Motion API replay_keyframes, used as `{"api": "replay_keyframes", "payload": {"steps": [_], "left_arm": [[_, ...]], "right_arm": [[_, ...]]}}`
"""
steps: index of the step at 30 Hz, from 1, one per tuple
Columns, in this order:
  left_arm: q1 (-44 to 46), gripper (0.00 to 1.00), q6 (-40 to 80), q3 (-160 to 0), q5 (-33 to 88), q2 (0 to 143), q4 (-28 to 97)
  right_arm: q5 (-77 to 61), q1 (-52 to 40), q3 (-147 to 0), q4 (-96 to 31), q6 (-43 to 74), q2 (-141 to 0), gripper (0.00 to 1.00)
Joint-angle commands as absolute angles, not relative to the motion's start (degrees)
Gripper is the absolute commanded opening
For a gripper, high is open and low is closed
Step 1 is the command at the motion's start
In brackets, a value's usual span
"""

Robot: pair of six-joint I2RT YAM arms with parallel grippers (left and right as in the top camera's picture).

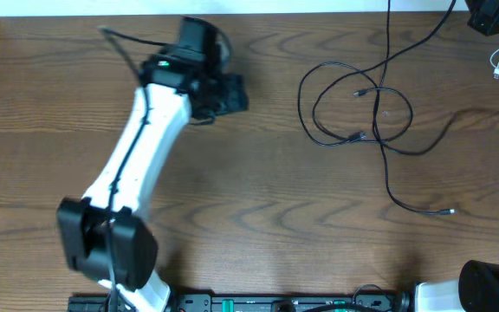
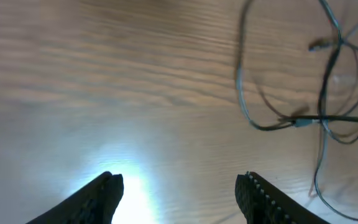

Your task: Untangle cables

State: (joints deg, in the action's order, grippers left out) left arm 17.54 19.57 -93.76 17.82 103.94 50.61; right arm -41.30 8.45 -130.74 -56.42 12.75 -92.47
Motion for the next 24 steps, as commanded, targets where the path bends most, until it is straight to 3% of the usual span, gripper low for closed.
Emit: {"api": "replay_keyframes", "payload": {"steps": [1,17,24], "left_arm": [[19.64,0.64,18.74,-93.21,22.22,107.72,46.48],[27.99,0.64,21.56,-93.21,22.65,124.81,24.47],[29.82,0.64,21.69,-93.21,14.13,127.96,20.38]], "right_arm": [[-42.57,8.6,-130.72,-57.39,12.01,-92.38,0.01],[-40.42,8.6,-130.28,-61.43,9.93,-93.03,0.01],[-39.75,8.58,-130.28,-62.7,9.1,-93.06,0.01]]}}
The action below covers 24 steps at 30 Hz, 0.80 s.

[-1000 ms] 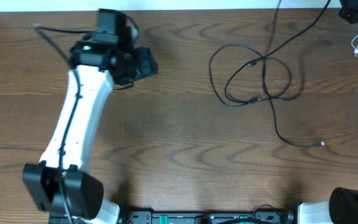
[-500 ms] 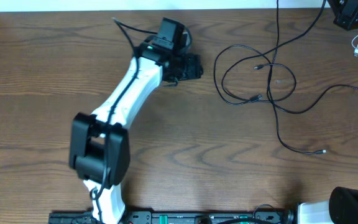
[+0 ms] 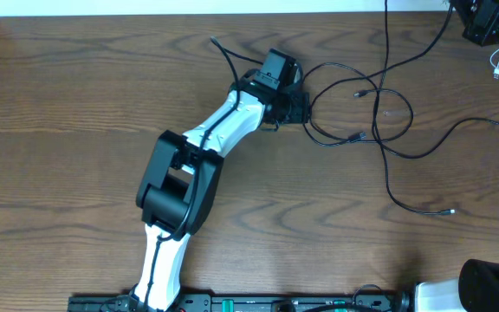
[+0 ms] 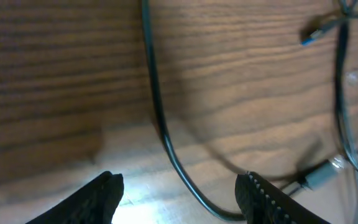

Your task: Untangle cables

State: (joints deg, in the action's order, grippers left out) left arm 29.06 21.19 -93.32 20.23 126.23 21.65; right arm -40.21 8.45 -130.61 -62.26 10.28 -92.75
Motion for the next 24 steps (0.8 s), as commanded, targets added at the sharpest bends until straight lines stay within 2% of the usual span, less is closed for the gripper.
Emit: {"api": "replay_keyframes", "payload": {"steps": [1,11,21,23,24], "left_arm": [[30.09,0.64,21.69,-93.21,12.91,128.4,20.05],[32.62,0.61,21.69,-93.21,5.48,130.1,18.46],[35.33,0.38,21.69,-93.21,1.67,133.71,17.65],[35.68,0.28,21.69,-93.21,1.13,134.37,17.67],[35.79,0.19,21.69,-93.21,0.47,134.47,17.85]], "right_arm": [[-39.51,8.58,-130.28,-62.78,9.1,-93.06,0.01],[-39.27,8.58,-130.28,-62.78,8.49,-93.45,0.01],[-38.54,8.58,-130.26,-62.83,8.43,-93.89,0.01],[-37.5,8.58,-130.28,-62.85,8.45,-93.89,0.01],[-37.19,8.58,-130.26,-62.85,8.45,-93.89,0.01]]}}
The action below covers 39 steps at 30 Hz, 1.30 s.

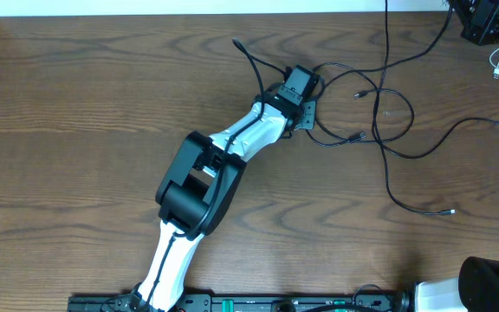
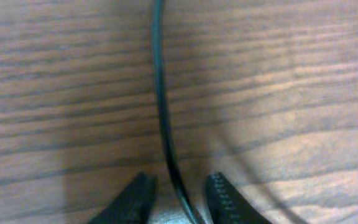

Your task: Untangle cables

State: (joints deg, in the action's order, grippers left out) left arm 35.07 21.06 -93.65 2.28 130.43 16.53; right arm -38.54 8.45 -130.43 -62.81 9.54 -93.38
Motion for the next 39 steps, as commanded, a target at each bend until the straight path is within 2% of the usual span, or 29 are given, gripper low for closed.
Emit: {"api": "replay_keyframes", "payload": {"steps": [1,2,10,19,30,39], "left_arm": [[35.83,0.11,21.69,-93.21,-0.38,134.47,17.93],[35.81,0.08,21.69,-93.23,-1.04,134.43,18.15],[31.97,0.07,20.69,-93.51,-3.7,126.21,30.09],[17.8,0.07,19.75,-93.51,-6.5,107.35,42.92],[0.34,0.07,16.62,-93.56,-6.48,88.84,45.04],[-6.72,0.07,12.69,-93.56,-6.92,85.6,48.23]], "right_arm": [[-36.97,8.58,-130.26,-62.87,8.47,-93.89,0.01],[-36.86,8.58,-130.26,-62.87,8.45,-93.89,0.01],[-35.03,8.58,-130.26,-62.87,8.45,-93.91,0.01],[-31.73,8.58,-130.26,-64.53,7.79,-94.11,0.01],[-20.08,8.6,-130.26,-68.29,7.84,-96.92,0.01],[-3.11,12.27,-130.26,-68.84,8.27,-101.25,0.01]]}}
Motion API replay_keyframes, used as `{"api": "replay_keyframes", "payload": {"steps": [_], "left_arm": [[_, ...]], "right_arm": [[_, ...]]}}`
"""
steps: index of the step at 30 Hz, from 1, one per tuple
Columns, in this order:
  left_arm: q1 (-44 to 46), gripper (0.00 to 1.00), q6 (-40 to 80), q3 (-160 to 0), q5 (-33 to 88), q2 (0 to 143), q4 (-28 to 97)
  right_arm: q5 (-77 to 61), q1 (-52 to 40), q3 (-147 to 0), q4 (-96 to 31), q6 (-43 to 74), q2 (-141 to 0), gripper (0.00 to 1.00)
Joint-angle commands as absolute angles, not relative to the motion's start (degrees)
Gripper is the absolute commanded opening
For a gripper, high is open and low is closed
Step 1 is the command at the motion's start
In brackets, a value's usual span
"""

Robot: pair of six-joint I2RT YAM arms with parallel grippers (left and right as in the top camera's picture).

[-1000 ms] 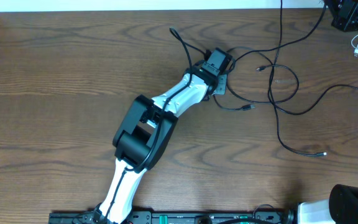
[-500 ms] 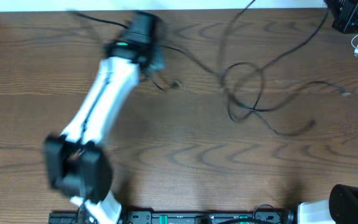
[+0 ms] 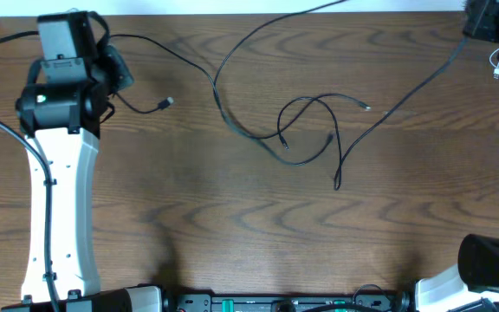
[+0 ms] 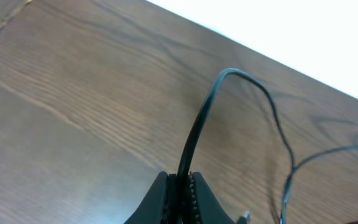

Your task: Untangle cables

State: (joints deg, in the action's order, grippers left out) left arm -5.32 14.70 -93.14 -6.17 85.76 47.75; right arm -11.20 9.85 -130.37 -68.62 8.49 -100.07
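My left gripper [image 3: 118, 73] is at the table's far left corner, shut on a black cable [image 4: 199, 124]. In the left wrist view that cable rises from between the jaws, arches over and drops to the right. Overhead, it runs right from the gripper and bends down into a loose tangle [image 3: 308, 126] of thin black cables at mid-table. A short end with a connector [image 3: 166, 102] lies just right of the gripper. Another black cable [image 3: 405, 87] slants from the far right corner down to a plug [image 3: 337, 183]. My right gripper is out of view.
A dark device [image 3: 492, 17] and a white cable sit at the far right corner. The right arm's base [image 3: 483, 276] shows at the near right. The table's far edge [image 3: 232, 10] and left edge lie close to my left gripper.
My left gripper was at the tangle's left side with its jaws narrowed around a cable. Now it is at the far left corner, shut on that cable, and the tangle has changed shape.
My left gripper was open over bare wood left of the tangle. Then it stood open over a cable at the tangle's left edge, then narrowed around it. Now the cable is held far to the left and stretches out from a smaller tangle.
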Motion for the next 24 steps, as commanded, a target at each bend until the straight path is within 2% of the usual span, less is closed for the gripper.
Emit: {"api": "replay_keyframes", "payload": {"steps": [1,11,16,18,20,21,24], "left_arm": [[-7.11,0.07,12.69,-93.56,-6.92,85.6,48.4],[-5.19,0.08,12.71,-93.58,-4.91,85.54,48.99],[-3.77,0.07,12.69,-94.83,-0.4,82.32,47.51],[-3.77,0.07,12.75,-96.47,4.25,79.18,45.78],[-3.77,0.07,13.63,-96.75,7.33,76.64,43.68],[-3.77,0.08,14.35,-96.75,8.8,75.33,42.63],[-3.77,0.07,16.69,-96.75,13.45,71.88,39.29]], "right_arm": [[-3.18,12.93,-130.26,-69.04,8.25,-101.69,0.01],[-23.59,10.98,-130.26,-73.58,-4.4,-108.92,0.01],[-24.53,6.5,-130.26,-74.28,-6.44,-113.69,0.02],[-24.08,5.26,-130.26,-73.87,-6.59,-115.39,0.21],[-23.92,4.78,-130.26,-73.54,-7.38,-116.03,0.5],[-23.94,4.64,-130.26,-73.43,-7.6,-116.11,0.61],[-24.53,4.38,-130.28,-71.42,-7.62,-116.16,0.75]]}}
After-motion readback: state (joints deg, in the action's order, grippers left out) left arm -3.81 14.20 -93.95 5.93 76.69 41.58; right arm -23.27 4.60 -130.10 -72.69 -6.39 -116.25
